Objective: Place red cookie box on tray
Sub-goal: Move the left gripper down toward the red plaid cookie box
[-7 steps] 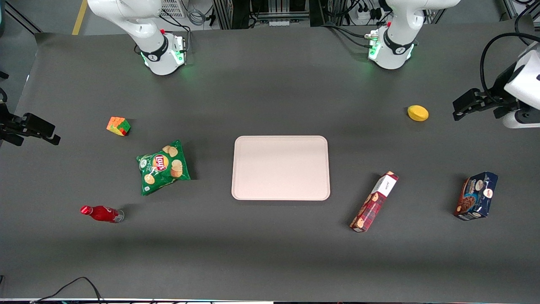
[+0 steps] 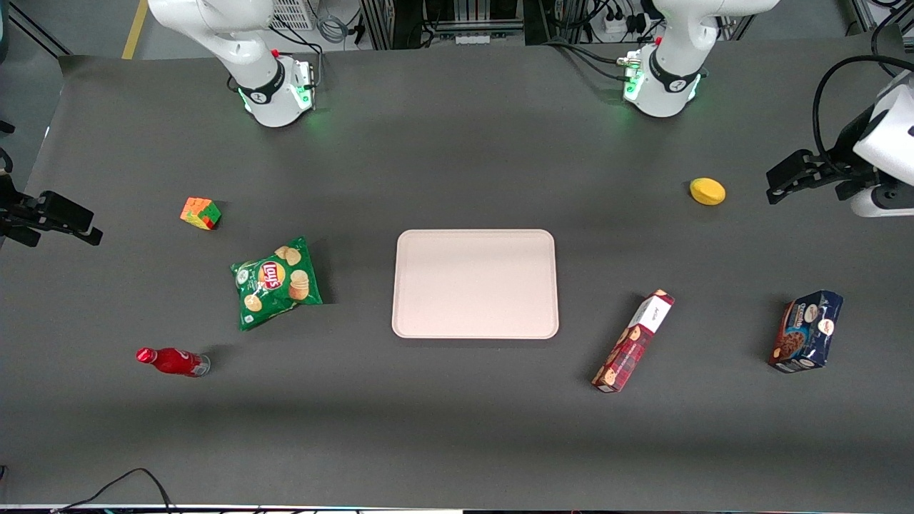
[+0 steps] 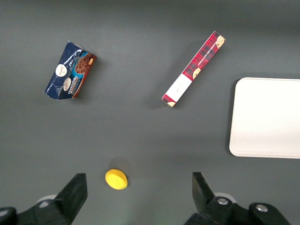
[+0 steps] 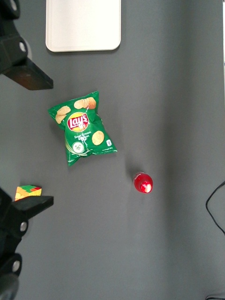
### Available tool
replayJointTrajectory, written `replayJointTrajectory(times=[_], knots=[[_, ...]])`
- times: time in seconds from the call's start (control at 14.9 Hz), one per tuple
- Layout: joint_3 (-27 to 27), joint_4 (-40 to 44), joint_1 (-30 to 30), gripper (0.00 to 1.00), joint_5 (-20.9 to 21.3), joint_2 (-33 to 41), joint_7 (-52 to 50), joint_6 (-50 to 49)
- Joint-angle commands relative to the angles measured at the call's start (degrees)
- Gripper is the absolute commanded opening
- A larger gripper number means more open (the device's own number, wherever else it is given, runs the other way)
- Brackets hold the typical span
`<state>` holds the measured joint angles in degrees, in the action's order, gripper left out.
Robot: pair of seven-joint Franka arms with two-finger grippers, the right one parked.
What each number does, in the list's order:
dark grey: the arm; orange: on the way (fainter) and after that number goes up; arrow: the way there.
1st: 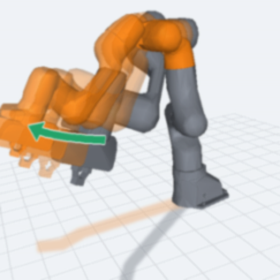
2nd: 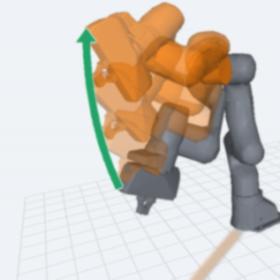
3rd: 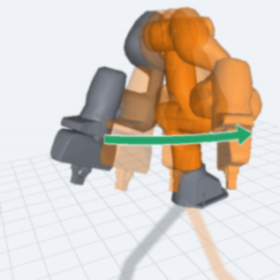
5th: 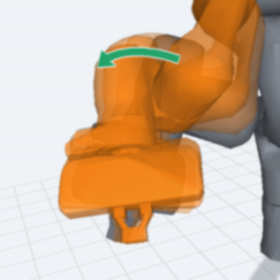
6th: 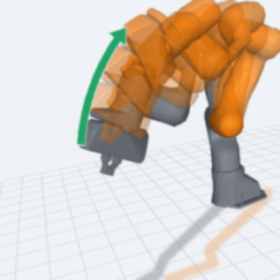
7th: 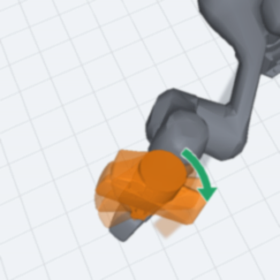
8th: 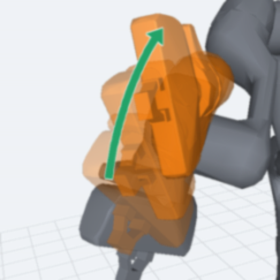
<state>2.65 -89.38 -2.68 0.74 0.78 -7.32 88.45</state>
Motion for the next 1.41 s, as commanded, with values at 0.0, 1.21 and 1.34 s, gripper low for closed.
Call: replayJointTrajectory(times=[0.0,1.21,1.34], knots=[[0.69,0.0,-0.4,1.0,0.14,-1.21,2.29,0.93],[5.52,-8.17,-1.01,1.0,5.94,-26.78,19.8,34.22],[6.23,-8.53,-1.19,0.99,5.94,-28.8,19.71,37.58]])
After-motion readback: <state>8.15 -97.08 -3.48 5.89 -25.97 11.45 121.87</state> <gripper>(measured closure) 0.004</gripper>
